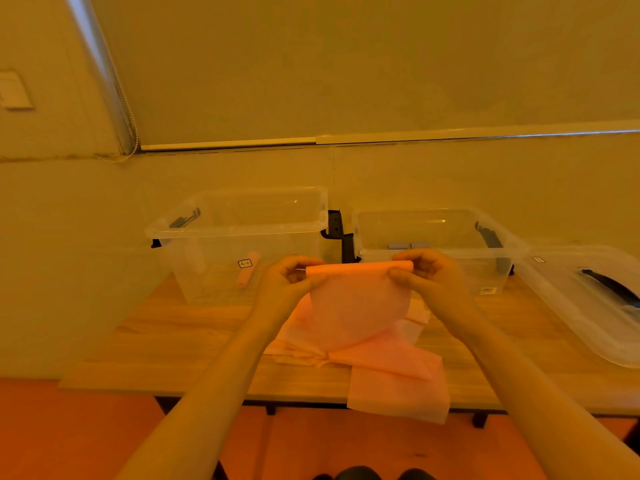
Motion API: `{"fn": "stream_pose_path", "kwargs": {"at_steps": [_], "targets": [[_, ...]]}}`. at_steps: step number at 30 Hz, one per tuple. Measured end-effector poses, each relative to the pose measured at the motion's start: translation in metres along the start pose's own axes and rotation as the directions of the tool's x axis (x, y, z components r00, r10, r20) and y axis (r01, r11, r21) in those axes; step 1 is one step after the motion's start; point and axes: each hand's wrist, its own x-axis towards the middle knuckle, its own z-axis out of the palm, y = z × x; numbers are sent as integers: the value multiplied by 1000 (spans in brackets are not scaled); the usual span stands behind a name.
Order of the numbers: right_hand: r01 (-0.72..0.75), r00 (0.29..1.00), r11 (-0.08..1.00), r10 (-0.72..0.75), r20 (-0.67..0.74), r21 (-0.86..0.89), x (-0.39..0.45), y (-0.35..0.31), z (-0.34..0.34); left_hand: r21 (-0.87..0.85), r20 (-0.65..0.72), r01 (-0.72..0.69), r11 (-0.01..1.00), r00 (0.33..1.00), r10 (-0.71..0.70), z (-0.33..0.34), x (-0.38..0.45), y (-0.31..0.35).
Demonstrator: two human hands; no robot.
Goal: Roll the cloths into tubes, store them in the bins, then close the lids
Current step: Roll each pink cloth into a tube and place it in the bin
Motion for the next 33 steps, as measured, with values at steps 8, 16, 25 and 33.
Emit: {"fn": "stream_pose_path", "kwargs": {"at_steps": [8, 16, 25, 33], "targets": [[7, 1000, 1000, -7, 2, -5, -1, 1, 4, 2, 10, -8, 1000, 1000, 8, 0, -2, 2], [-11, 1000, 999, 12, 19, -39, -2, 5, 7, 7, 22, -12, 1000, 1000, 12, 0, -1, 2], [-39, 999, 996, 40, 21, -84, -2, 8, 9, 21, 19, -21, 1000, 1000, 21, 0, -1, -4], [-53, 998, 993, 55, 15, -106, -3, 6, 10, 65, 23, -37, 997, 999, 35, 0, -2, -2]]}}
